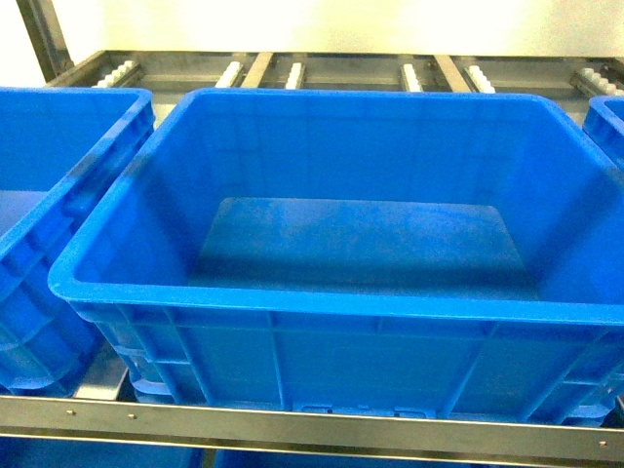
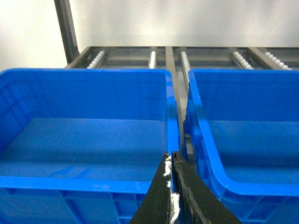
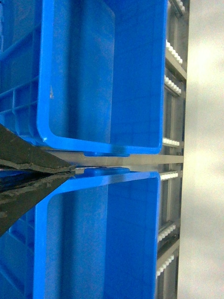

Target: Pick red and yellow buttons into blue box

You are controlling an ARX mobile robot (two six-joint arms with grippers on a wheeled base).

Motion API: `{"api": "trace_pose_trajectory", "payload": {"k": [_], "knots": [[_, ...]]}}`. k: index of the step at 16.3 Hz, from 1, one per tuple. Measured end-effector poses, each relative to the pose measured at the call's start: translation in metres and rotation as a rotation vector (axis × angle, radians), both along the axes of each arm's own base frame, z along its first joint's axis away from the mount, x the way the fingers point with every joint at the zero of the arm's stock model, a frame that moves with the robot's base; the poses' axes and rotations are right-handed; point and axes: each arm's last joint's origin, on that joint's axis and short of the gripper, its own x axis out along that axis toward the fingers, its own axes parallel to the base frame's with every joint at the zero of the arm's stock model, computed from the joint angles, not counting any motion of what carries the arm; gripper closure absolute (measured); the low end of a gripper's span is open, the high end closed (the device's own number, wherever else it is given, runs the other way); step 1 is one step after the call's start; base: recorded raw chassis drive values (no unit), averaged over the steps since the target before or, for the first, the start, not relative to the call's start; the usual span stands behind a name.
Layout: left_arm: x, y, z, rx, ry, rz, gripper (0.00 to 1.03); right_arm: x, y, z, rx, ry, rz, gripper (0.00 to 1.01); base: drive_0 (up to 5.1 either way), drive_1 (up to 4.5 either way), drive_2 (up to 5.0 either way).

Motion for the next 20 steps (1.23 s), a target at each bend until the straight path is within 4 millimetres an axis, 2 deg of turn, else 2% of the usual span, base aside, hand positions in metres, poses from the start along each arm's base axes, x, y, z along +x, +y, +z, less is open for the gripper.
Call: {"api": "trace_pose_trajectory", "payload": {"k": [12,14,15,16,20], "knots": [[-0.012,-0.002,-0.012,0.001,-0.022,-0.027,1.01,-0.013,0.000,-0.013,0.000,-0.016,0.000,0.99,0.0,0.00,0.0],[-0.021,-0.002,-0.019,0.000,0.036,-0.029,1.01,-0.018,0.000,-0.017,0.000,0.017,0.000,0.99,0.0,0.00,0.0],[-0.023,-0.002,-0.013,0.001,-0.029,-0.027,1.01,-0.023,0.000,-0.018,0.000,0.019,-0.001,0.99,0.0,0.00,0.0],[-0.023,-0.002,-0.014,0.000,-0.014,-0.024,1.01,-0.025,0.000,-0.014,0.000,-0.032,0.002,0.99,0.0,0.00,0.0],[-0.023,-0.002,-0.015,0.000,-0.006,-0.027,1.01,-0.025,0.000,-0.016,0.000,-0.008,0.000,0.99,0.0,0.00,0.0]]}}
